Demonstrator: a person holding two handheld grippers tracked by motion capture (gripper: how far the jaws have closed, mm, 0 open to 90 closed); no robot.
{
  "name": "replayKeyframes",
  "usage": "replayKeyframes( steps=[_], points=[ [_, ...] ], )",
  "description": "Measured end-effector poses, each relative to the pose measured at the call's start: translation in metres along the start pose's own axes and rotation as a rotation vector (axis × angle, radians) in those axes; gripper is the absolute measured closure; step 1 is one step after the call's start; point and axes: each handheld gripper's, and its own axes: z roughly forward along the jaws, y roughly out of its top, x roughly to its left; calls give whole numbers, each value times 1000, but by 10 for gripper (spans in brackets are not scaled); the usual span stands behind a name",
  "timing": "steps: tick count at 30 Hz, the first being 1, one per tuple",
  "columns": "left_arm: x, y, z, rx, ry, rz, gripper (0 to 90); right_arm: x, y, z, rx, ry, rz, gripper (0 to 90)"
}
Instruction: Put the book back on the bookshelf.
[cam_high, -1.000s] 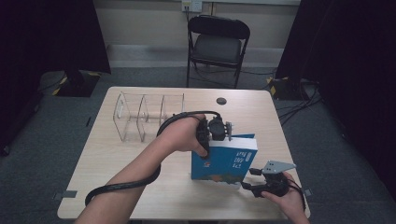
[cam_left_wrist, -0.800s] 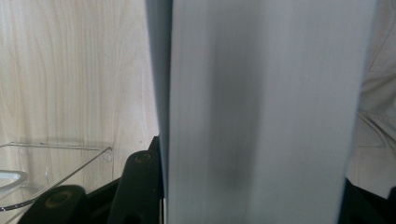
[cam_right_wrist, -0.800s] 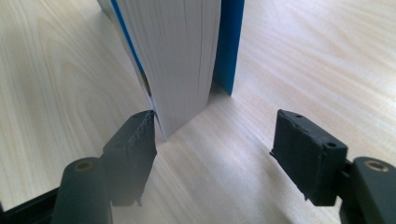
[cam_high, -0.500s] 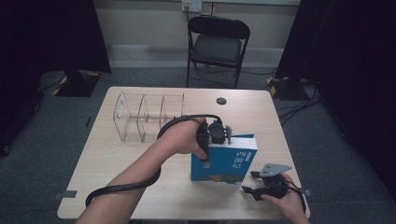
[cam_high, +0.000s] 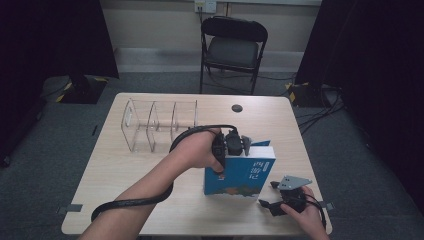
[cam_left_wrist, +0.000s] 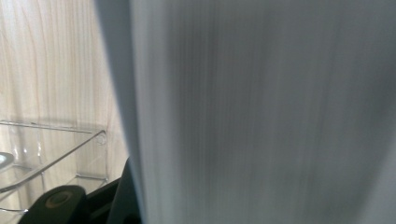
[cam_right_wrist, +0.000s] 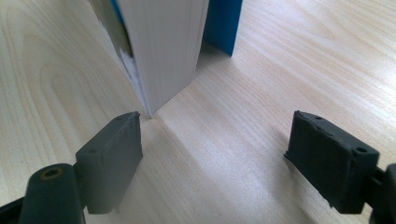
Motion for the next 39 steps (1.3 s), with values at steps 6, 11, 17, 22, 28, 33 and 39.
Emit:
replayKeyframes(
  steps=[6, 11, 17, 22, 28, 33, 39],
  points=[
    [-3, -2, -1, -16, -2, -58, 611, 0, 0, 0, 0, 0, 1, 169],
    [-2, -8, -2, -28, -11, -130, 615, 0, 0, 0, 0, 1, 1, 169],
    [1, -21, -11, 9, -19, -200, 617, 0, 0, -1, 0, 1, 3, 169],
    [4, -35, -16, 41, -10, -249, 618, 0, 0, 0, -1, -1, 3, 169],
    [9, -57, -22, 25, -20, -313, 618, 0, 0, 0, -1, -1, 3, 169],
    [14, -73, -28, 20, -22, -375, 618, 0, 0, -1, 0, 1, 4, 169],
    [20, -89, -34, 1, -2, -411, 618, 0, 0, -1, 0, -1, 4, 169]
  ],
)
